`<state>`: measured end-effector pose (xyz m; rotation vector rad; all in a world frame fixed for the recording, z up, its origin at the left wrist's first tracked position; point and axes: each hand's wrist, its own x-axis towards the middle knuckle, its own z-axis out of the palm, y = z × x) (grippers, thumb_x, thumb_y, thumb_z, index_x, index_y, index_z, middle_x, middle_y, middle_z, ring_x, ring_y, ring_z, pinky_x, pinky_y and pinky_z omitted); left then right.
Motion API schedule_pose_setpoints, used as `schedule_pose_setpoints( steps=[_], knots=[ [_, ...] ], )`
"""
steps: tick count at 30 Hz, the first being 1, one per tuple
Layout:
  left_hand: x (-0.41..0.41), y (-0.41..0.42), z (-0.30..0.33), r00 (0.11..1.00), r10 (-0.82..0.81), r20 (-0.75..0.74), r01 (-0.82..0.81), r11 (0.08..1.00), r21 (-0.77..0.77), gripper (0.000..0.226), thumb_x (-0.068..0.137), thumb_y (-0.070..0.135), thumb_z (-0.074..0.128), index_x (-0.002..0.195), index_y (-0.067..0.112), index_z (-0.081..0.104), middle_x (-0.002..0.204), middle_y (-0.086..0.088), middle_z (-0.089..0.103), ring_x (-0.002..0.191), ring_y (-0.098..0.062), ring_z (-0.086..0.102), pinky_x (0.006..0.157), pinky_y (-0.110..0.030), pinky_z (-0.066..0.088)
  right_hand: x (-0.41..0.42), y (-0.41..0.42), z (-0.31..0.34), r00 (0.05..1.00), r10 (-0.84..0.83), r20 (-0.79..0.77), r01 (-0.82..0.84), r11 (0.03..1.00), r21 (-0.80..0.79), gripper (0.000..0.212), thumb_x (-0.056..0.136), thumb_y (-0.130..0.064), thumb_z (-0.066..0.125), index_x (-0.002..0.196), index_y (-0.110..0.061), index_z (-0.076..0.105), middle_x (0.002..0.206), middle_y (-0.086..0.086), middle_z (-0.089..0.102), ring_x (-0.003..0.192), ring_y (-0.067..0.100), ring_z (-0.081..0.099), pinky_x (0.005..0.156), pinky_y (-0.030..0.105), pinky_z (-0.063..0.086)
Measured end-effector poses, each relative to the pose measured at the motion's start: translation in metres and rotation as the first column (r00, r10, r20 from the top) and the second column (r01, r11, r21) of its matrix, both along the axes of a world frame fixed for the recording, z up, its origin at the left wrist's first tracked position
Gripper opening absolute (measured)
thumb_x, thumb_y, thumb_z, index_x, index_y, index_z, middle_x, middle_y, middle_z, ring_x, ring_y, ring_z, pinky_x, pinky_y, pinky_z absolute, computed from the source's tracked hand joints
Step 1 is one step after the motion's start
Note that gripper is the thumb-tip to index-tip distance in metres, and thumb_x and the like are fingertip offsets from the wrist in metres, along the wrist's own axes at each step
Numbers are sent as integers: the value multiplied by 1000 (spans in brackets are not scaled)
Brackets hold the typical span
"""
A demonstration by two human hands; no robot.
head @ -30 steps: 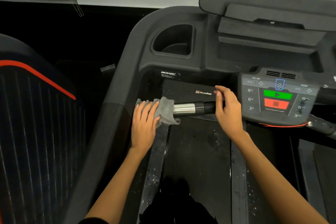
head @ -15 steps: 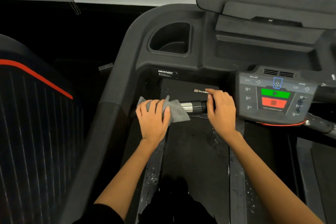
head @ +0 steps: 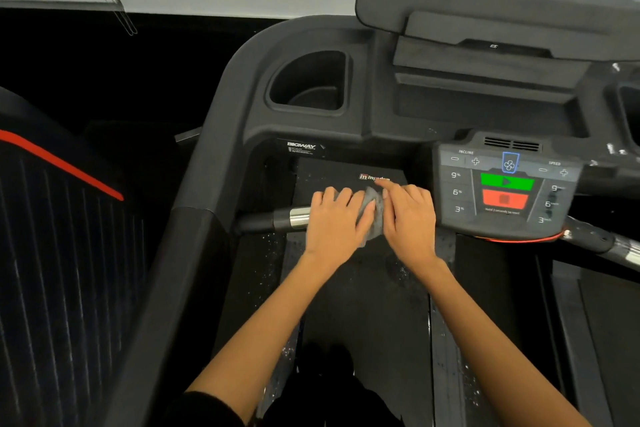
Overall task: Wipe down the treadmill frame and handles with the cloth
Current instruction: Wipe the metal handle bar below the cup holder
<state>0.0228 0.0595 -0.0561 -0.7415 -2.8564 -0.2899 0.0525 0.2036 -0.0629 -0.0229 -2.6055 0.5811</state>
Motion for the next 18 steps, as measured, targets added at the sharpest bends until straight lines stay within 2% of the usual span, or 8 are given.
schedule_pose_setpoints(
  steps=[2, 4, 8, 11, 14, 18],
  knots=[
    [-2, -19, -6, 1000, -26, -5, 26, 1000, 11, 40, 99, 41, 33, 107, 16, 63, 86, -1, 62, 78, -20, 54, 72, -37, 43, 0, 0, -1, 1000, -13, 0, 13, 1000, -4, 29, 100, -20, 43, 114, -11, 67, 86, -1, 66, 79, 15, 57, 82, 26, 37],
    [-3, -46, -11, 1000, 13, -25, -12, 999, 31, 42, 100, 41, 32, 108, 15, 64, 88, -2, 63, 80, -21, 54, 73, -37, 42, 1, -1, -1, 1000, -18, 1, 18, 1000, 4, 27, 100, -19, 45, 113, -11, 67, 85, -1, 65, 79, 16, 57, 82, 27, 38],
    [-5, -102, -20, 986, 155, -63, -150, 986, 73, 42, 98, 37, 35, 98, 11, 67, 83, -5, 64, 77, -22, 55, 73, -38, 43, 3, -2, 0, 1000, -13, 13, 13, 1000, 5, 24, 98, -18, 46, 108, -11, 68, 88, -1, 67, 81, 16, 58, 83, 25, 35],
    [-5, -98, -20, 968, 246, -44, -242, 966, 90, 42, 98, 35, 34, 92, 11, 67, 80, -5, 64, 78, -23, 56, 77, -40, 43, 4, -4, 3, 999, -24, 21, 24, 1000, -19, 26, 98, -18, 44, 106, -11, 68, 91, -1, 68, 82, 15, 58, 85, 24, 33],
    [-3, -74, -16, 954, 300, -2, -298, 949, 106, 43, 98, 35, 32, 89, 13, 68, 79, -3, 65, 80, -23, 55, 79, -40, 41, 8, -7, 4, 999, -38, 35, 44, 983, -177, 28, 100, -19, 40, 112, -12, 65, 93, -2, 65, 89, 14, 56, 90, 23, 32],
    [3, -35, -8, 983, 184, -6, -182, 979, 90, 43, 97, 40, 33, 94, 13, 66, 85, -5, 64, 84, -26, 54, 79, -41, 40, 12, -6, 9, 1000, -8, 10, 12, 898, -439, 31, 102, -17, 38, 125, -10, 58, 122, 0, 61, 117, 16, 53, 105, 29, 36]
  ],
)
